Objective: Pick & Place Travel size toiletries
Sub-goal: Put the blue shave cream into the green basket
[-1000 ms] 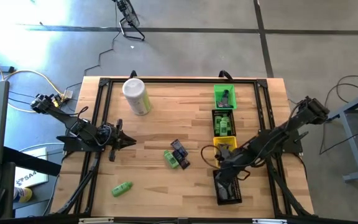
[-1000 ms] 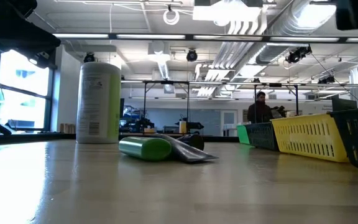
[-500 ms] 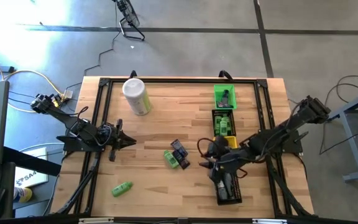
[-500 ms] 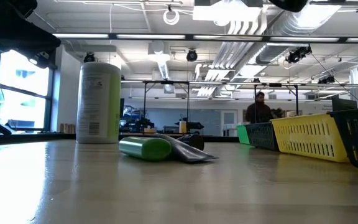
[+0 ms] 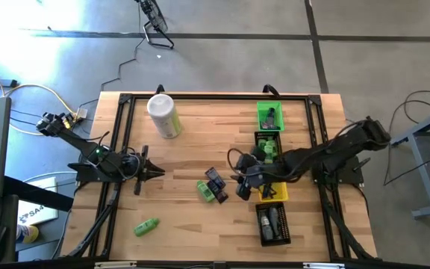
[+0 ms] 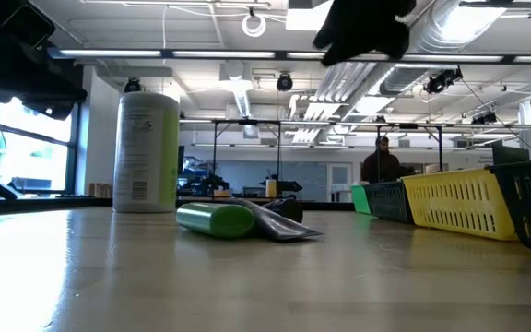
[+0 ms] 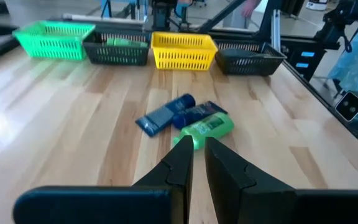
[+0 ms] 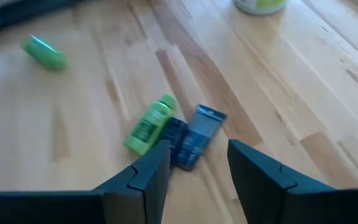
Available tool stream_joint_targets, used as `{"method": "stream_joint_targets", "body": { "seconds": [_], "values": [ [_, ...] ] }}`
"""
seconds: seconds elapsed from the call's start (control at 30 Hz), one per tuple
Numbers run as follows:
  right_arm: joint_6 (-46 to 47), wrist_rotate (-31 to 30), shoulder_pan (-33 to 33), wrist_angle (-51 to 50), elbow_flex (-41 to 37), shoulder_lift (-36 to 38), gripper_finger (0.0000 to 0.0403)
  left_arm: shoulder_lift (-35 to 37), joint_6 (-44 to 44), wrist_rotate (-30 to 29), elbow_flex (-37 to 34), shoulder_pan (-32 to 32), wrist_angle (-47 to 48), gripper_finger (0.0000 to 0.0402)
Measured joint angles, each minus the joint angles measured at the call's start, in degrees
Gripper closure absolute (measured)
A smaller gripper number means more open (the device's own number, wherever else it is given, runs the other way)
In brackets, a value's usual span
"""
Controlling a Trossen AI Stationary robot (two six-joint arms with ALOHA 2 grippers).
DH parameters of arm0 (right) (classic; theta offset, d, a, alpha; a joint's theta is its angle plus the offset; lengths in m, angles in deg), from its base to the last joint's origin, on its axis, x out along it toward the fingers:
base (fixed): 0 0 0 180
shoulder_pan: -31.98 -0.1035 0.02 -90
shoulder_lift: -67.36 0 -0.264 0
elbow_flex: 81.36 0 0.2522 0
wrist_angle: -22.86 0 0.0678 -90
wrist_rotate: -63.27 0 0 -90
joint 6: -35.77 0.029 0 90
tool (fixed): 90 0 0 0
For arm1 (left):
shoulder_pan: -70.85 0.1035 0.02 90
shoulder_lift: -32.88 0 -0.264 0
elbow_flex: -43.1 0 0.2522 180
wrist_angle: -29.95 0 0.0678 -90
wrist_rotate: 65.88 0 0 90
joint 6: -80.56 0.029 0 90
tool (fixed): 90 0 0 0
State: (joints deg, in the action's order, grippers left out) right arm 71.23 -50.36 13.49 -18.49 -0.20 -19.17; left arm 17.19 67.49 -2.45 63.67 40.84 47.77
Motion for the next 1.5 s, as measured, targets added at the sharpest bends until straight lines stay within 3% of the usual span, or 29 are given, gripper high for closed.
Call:
{"method": "stream_joint_targets", "body": {
  "seconds": [0.33,0.47,0.67,0.8,1.0,1.23,1.5],
  "values": [
    [-2.7,0.3,6.6,0.7,0.0,-5.0,0.0247,0.0,16.5,-0.9,0.0,0.0,-8.9,0.0365],
    [-7.8,4.4,9.9,3.1,0.0,-5.0,0.0247,0.1,23.2,-1.2,0.0,0.0,-10.0,0.0365],
    [-12.2,13.1,13.7,8.3,0.0,-5.0,0.0247,0.1,26.2,-1.5,0.0,0.0,-10.7,0.0365],
    [-12.2,13.2,15.4,11.1,0.0,-5.0,0.0247,0.1,24.9,-1.5,0.0,0.0,-11.3,0.0365],
    [-11.6,13.3,17.6,11.8,0.0,-5.3,0.0247,0.2,33.8,-1.7,0.0,0.0,-13.4,0.0365],
    [-8.3,13.8,17.6,12.2,0.1,-9.4,0.0247,0.2,34.3,-1.6,0.0,0.0,-13.1,0.0365],
    [-3.1,19.4,16.4,12.2,0.1,-15.1,0.0247,0.2,32.4,-1.6,0.0,0.0,-13.3,0.0365]
  ]
}}
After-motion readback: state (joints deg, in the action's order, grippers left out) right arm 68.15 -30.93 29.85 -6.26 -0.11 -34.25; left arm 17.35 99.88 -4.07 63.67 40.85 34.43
